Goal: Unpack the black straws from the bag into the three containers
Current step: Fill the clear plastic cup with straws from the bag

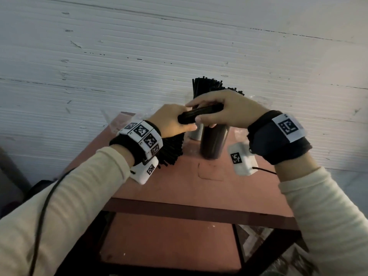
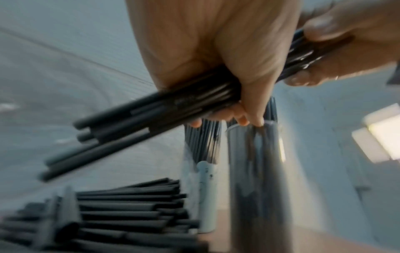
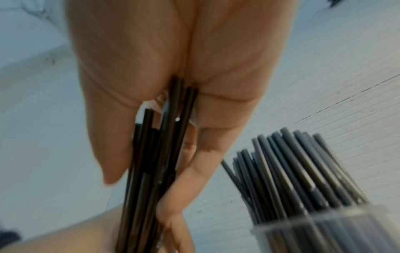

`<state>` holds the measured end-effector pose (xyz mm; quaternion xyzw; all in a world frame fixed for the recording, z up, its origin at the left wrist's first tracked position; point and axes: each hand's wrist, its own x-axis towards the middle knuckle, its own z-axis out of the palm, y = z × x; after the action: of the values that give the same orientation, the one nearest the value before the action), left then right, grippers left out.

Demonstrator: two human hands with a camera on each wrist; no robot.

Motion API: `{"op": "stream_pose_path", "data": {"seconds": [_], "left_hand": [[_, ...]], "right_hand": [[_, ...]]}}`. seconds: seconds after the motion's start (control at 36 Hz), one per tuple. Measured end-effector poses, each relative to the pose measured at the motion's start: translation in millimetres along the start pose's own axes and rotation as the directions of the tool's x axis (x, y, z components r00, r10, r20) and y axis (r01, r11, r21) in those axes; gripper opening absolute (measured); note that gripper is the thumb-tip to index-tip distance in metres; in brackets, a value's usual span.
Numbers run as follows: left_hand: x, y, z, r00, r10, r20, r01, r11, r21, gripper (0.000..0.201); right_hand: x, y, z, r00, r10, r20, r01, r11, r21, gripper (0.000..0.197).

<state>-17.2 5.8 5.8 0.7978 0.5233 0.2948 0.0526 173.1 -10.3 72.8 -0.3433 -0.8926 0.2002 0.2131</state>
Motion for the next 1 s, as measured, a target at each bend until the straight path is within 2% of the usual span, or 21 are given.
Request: {"op": "stream_pose_path", "data": {"seconds": [0.08, 0.17, 0.28, 0.36, 0.42, 0.56, 0.61, 0.64, 0.67, 0.78, 0.92, 1.0], "left_hand": [[3, 14, 5, 0.993, -0.062, -0.099, 0.039, 0.975, -0.219, 0.019], [7, 28, 11, 0.989, -0.099, -0.111, 0.048, 0.92, -0.39, 0.019], [9, 43, 19, 0.99, -0.116, -0.081, 0.044, 0.797, -0.603, 0.027], [9, 43, 32, 0.984, -0.177, -0.023, 0.113, 0.717, -0.688, 0.03], [7, 42, 40, 0.979, -0.205, 0.016, 0.153, 0.676, -0.721, 0.03], [-2, 33, 52, 0.967, -0.198, 0.159, 0.247, 0.596, -0.764, 0.041], [-4, 32, 52, 0.971, -0.183, 0.153, 0.233, 0.582, -0.779, 0.021], [-5, 32, 51, 0.971, -0.183, 0.151, 0.231, 0.58, -0.781, 0.008], [-6, 34, 50, 0.972, -0.188, 0.143, 0.227, 0.576, -0.785, 0.005], [-4, 36, 46, 0.976, -0.18, 0.122, 0.203, 0.552, -0.809, 0.011], [-7, 32, 47, 0.974, -0.13, 0.187, 0.228, 0.534, -0.814, 0.014], [-8, 28, 48, 0.974, -0.159, 0.159, 0.22, 0.526, -0.822, 0.017]], "right_hand": [[-5, -1, -13, 0.963, -0.039, -0.268, 0.034, 0.999, -0.025, 0.035], [-4, -8, -15, 0.853, -0.15, -0.5, 0.126, 0.989, -0.082, 0.04], [2, -16, -10, 0.718, -0.216, -0.662, 0.238, 0.97, -0.058, 0.038], [8, -14, -2, 0.658, -0.254, -0.709, 0.231, 0.964, -0.131, 0.028], [12, -8, 4, 0.677, -0.281, -0.68, 0.216, 0.959, -0.181, 0.022], [13, 8, 25, 0.832, -0.276, -0.481, 0.16, 0.95, -0.267, 0.021], [11, 10, 33, 0.86, -0.281, -0.426, 0.18, 0.948, -0.262, 0.021], [11, 10, 35, 0.864, -0.285, -0.414, 0.19, 0.948, -0.257, 0.023], [10, 10, 36, 0.862, -0.289, -0.416, 0.198, 0.948, -0.249, 0.025], [12, 8, 35, 0.821, -0.285, -0.495, 0.197, 0.955, -0.223, 0.036], [16, 12, 40, 0.859, -0.233, -0.456, 0.157, 0.967, -0.199, 0.029], [16, 12, 43, 0.862, -0.237, -0.449, 0.163, 0.967, -0.197, 0.027]]}}
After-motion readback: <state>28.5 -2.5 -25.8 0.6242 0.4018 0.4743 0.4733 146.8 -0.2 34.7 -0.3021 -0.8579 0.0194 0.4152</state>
